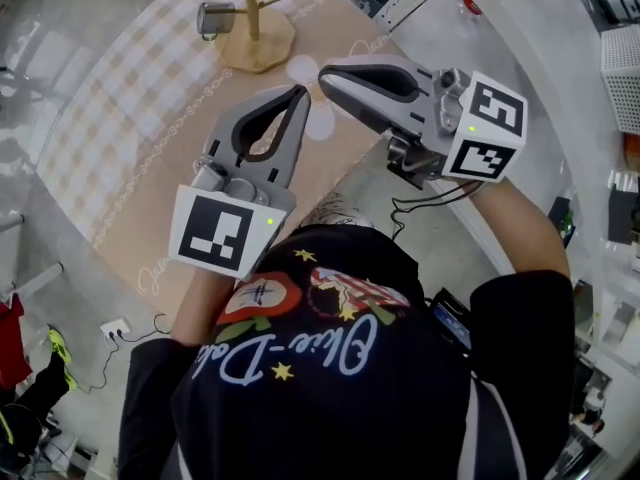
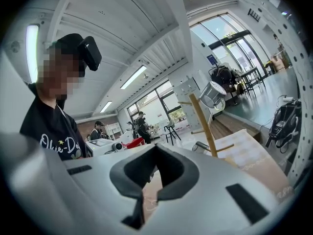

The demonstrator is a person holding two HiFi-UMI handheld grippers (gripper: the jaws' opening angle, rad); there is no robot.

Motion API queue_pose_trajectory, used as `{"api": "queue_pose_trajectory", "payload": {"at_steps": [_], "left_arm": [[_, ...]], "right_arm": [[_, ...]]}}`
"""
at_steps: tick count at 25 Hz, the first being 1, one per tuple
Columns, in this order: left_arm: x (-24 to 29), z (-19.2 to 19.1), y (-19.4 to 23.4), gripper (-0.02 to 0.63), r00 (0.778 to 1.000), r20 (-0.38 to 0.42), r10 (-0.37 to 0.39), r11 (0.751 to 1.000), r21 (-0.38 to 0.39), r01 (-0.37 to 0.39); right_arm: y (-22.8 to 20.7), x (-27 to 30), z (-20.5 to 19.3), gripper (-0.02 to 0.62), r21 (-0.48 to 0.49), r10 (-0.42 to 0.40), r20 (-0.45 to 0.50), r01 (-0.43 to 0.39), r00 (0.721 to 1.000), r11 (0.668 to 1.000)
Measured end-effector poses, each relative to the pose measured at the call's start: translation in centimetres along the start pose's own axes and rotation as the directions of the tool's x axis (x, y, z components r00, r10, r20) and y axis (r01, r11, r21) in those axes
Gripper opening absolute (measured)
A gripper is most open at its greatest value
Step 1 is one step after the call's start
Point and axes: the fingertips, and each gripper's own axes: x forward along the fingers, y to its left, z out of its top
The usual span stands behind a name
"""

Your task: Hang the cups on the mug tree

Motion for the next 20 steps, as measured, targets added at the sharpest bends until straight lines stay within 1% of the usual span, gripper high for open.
{"api": "queue_pose_trajectory", "payload": {"at_steps": [6, 9, 14, 17, 20], "left_arm": [[0.2, 0.0, -0.5, 0.009, 1.000, 0.018, -0.017, 1.000, -0.021, 0.017], [0.5, 0.7, -1.0, 0.009, 0.999, 0.034, -0.016, 1.000, -0.006, 0.016], [1.6, 1.6, -3.0, 0.009, 1.000, -0.002, 0.020, 1.000, 0.000, -0.020], [3.2, 2.2, -5.3, 0.009, 1.000, 0.006, 0.011, 1.000, 0.009, -0.012], [5.0, 2.3, -7.2, 0.009, 1.000, -0.015, 0.022, 1.000, 0.019, -0.021]], "right_arm": [[0.0, -1.1, -0.4, 0.008, -0.011, -0.070, 0.040, 0.071, 0.997, 0.997], [0.2, -2.1, -0.2, 0.008, -0.032, -0.097, 0.067, 0.099, 0.993, 0.995], [1.2, -5.3, 0.3, 0.008, -0.063, -0.101, 0.112, 0.108, 0.989, 0.992], [1.2, -8.0, 0.3, 0.008, -0.052, -0.102, 0.132, 0.110, 0.986, 0.993], [1.2, -10.9, 0.1, 0.008, -0.043, -0.110, 0.160, 0.118, 0.981, 0.992]]}}
